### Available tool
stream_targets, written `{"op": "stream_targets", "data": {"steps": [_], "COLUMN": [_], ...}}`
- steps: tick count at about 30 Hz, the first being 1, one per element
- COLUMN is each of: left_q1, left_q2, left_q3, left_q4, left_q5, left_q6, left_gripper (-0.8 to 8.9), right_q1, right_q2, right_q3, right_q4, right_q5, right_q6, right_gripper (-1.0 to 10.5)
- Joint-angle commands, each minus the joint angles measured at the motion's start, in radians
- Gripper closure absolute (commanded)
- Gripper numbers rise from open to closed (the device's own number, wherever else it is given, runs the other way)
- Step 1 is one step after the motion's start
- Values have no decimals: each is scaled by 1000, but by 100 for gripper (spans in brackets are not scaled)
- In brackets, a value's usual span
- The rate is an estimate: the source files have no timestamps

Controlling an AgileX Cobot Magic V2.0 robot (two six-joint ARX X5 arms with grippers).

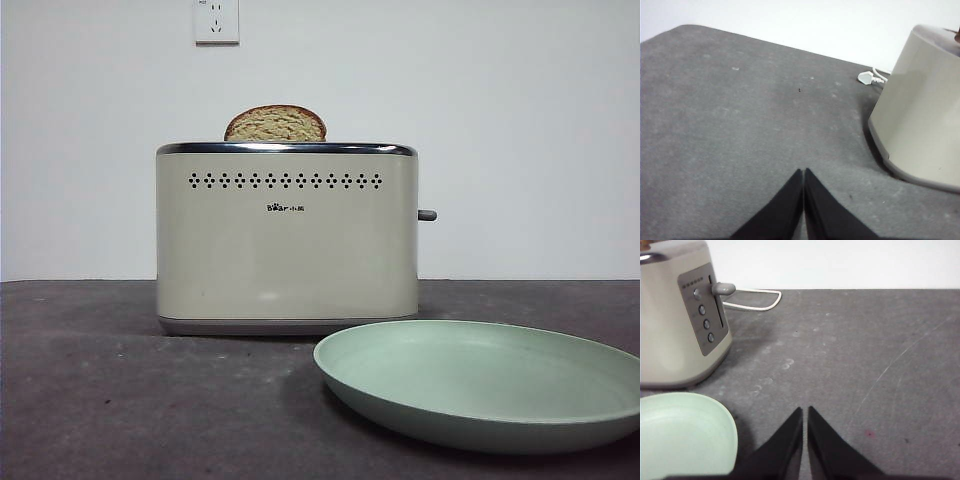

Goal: Take the bread from the toaster,put the bread on the plate,put the plate on the table

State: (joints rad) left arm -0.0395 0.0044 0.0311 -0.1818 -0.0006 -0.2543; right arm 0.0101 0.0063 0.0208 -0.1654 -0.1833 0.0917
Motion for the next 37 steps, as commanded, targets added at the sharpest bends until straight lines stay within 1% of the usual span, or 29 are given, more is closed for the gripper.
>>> {"op": "stream_targets", "data": {"steps": [1,8,11,13,19,22,24,27,31,37], "left_q1": [1,1,1,1,1,1,0,0,0,0], "left_q2": [-1,-1,1,8,83,145,190,263,357,471], "left_q3": [-23,9,43,73,187,253,301,384,499,634], "left_q4": [-3,-8,-16,-34,-104,-134,-160,-217,-317,-449], "left_q5": [24,151,183,203,274,337,379,441,513,613], "left_q6": [-77,-157,-184,-188,-179,-161,-135,-74,27,150], "left_gripper": [810,809,809,809,809,809,809,809,809,809], "right_q1": [1,1,1,1,1,1,2,6,29,95], "right_q2": [-3,-3,-2,6,104,177,229,309,417,543], "right_q3": [-6,17,53,85,214,289,347,438,572,711], "right_q4": [15,22,21,12,-97,-146,-183,-267,-422,-637], "right_q5": [0,-26,-22,-18,-29,-66,-107,-147,-204,-220], "right_q6": [82,192,204,211,208,203,180,128,30,-87], "right_gripper": [943,943,943,943,943,943,943,943,943,943]}}
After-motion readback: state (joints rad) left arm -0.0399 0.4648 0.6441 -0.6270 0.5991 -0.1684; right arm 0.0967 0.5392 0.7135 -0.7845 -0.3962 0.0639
